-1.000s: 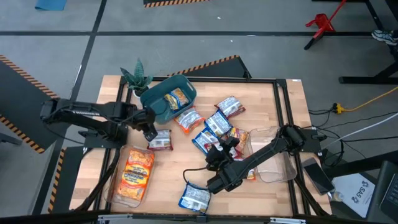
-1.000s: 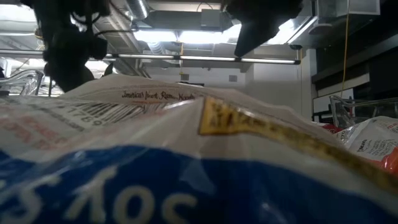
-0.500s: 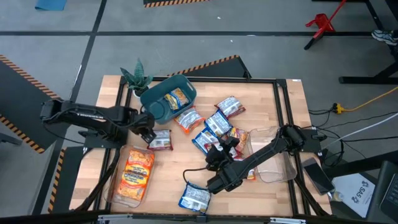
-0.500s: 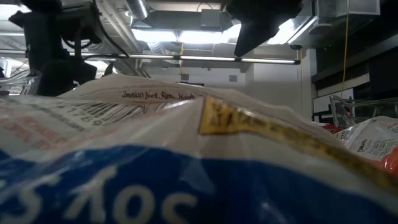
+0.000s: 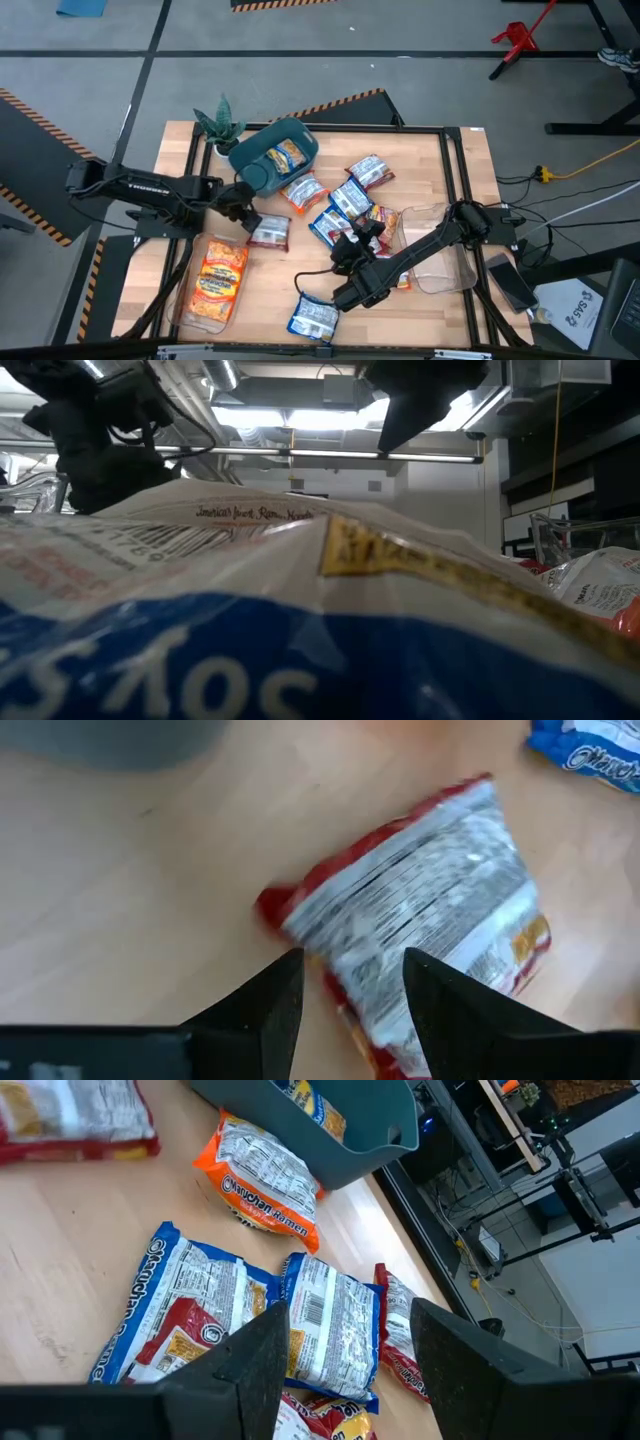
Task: Sort Maruchan noodles
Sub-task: Put the red noodle pack into the right transparent bin
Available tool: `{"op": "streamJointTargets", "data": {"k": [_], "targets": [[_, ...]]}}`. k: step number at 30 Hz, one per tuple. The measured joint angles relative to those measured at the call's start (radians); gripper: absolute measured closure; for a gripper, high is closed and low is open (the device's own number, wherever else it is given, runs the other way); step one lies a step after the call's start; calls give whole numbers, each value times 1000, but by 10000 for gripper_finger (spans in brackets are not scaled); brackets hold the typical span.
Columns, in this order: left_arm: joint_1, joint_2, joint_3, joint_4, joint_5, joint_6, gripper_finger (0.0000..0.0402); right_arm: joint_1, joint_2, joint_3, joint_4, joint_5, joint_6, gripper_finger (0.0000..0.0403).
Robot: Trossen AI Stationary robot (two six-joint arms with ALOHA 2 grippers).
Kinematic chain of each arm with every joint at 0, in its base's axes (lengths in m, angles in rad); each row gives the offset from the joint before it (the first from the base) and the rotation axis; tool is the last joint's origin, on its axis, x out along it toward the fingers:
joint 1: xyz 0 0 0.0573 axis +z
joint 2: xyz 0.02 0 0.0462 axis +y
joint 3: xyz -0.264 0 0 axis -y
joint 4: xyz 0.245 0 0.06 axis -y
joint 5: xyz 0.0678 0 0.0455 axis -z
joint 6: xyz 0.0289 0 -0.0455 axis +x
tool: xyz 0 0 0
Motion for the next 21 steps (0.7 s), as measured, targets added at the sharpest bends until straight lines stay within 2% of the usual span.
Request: {"op": "streamJointTargets", "data": {"k": [6,10,21], "targets": [[-7,49,0,24,45,-20,235,0,0,0,26,-6,0,210],[-17,55,16,64,119,-31,235,0,0,0,38,-6,-3,210],[-17,18,230,74,122,7,235,0,-40,2,104,-41,-85,210]]}}
